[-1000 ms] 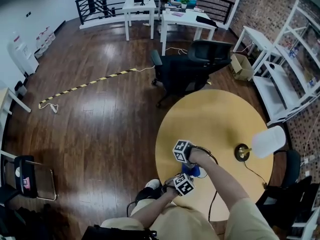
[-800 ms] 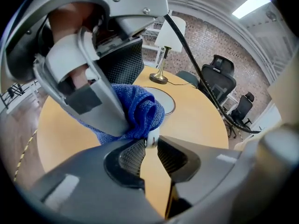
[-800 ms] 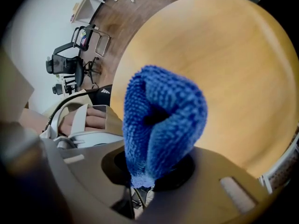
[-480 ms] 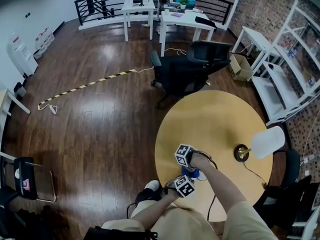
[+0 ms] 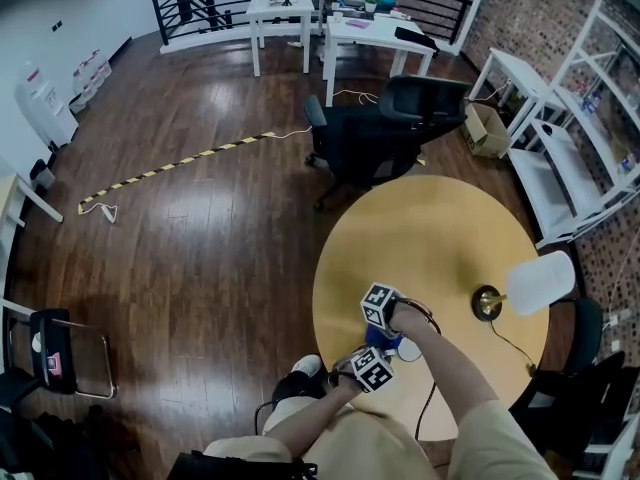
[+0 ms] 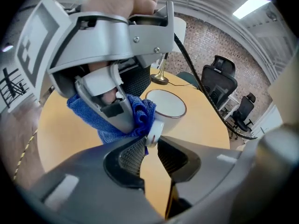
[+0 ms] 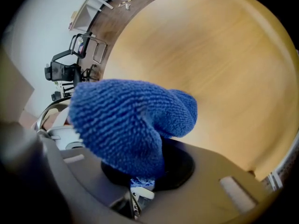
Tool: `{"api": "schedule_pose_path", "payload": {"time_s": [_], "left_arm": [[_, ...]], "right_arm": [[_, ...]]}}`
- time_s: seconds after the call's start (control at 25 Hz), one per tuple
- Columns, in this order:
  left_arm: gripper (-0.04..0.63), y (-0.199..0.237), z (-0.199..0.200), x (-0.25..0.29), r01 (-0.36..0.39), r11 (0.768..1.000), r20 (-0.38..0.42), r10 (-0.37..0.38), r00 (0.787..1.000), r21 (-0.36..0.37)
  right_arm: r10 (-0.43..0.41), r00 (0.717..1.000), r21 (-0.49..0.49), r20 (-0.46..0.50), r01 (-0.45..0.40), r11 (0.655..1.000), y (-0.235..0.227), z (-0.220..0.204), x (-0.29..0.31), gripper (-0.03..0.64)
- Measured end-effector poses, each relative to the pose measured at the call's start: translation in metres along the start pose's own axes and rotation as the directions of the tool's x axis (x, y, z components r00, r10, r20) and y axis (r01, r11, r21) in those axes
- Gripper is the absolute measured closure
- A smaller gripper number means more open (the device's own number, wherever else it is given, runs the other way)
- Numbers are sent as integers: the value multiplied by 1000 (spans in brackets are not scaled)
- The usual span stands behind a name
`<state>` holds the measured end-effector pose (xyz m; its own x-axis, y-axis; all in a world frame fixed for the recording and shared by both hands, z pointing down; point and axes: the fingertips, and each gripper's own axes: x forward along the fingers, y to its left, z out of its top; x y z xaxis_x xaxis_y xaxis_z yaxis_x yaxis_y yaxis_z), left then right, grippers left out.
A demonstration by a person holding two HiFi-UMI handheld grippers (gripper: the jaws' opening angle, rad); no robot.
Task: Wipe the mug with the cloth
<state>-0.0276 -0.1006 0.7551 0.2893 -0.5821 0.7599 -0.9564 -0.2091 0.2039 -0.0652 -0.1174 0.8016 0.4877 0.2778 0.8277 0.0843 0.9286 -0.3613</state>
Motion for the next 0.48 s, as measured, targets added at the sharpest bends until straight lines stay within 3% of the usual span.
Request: {"api": "schedule_pose_path", "payload": {"time_s": [0.12,0.48], "left_arm": [[525,2,-1,1,-21,1000,-5,21,1000,11],[543,-2,-5,7,-90,982,-42,98,994,169]], "right_arm": [[18,999,24,43,-19,1000,-6,-1,-2,557],[39,992,128,121,-54,990,-27,-29,-7,557]]}}
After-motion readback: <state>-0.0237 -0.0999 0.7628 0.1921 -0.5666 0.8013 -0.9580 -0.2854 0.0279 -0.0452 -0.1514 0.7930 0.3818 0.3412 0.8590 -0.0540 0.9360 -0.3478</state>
